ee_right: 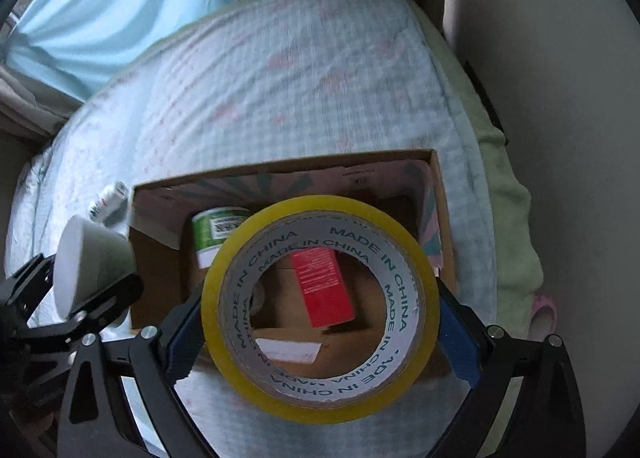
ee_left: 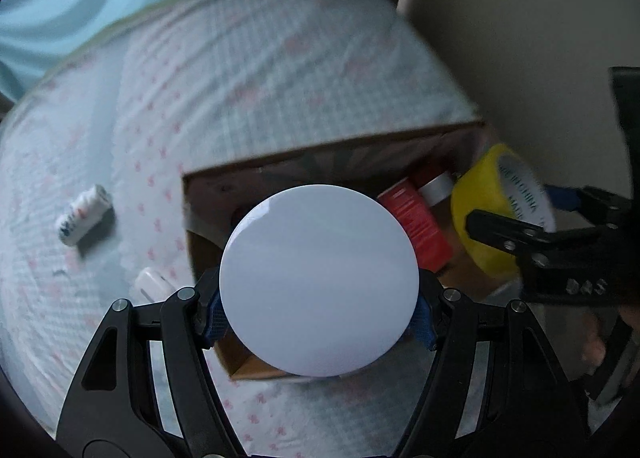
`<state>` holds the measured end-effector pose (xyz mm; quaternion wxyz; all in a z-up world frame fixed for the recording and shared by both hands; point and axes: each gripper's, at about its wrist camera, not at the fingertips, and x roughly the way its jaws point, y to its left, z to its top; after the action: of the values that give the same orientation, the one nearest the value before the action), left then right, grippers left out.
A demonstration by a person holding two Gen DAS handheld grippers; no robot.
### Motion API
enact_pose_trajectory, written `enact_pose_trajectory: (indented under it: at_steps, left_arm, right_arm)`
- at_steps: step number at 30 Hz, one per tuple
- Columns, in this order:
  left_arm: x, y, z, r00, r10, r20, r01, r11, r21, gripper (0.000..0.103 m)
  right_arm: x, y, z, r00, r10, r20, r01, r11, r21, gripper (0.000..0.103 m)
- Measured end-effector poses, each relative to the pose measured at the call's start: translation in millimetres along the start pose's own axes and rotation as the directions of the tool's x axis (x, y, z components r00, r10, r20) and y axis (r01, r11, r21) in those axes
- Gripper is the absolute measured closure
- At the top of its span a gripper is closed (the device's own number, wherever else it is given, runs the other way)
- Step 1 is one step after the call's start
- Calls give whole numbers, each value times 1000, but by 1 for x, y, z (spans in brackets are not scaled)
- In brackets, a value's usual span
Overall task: Organize rigid objects
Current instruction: 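Carry the white lid and yellow tape toward the cardboard box, then lower the lid and tape into the box and open both tools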
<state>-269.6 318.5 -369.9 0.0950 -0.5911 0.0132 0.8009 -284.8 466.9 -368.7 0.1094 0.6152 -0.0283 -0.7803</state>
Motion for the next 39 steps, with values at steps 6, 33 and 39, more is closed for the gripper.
enact_pose_trajectory:
  at_steps: [6, 33, 39]
  left_arm:
    - [44, 7, -4, 993, 69, -98, -69, 998, 4, 35]
    - [22, 22, -19, 998, 54, -13, -54, 999, -5, 0]
    - [-5, 23, -16, 999, 53, 12, -53, 999, -4, 0]
  right_arm:
    - [23, 4, -7, 999, -36, 3, 36, 996, -82, 5]
    - [15, 2, -31, 998, -35, 49, 40, 994, -100, 0]
    - [5, 8, -37, 998, -30, 49, 35, 994, -103, 0]
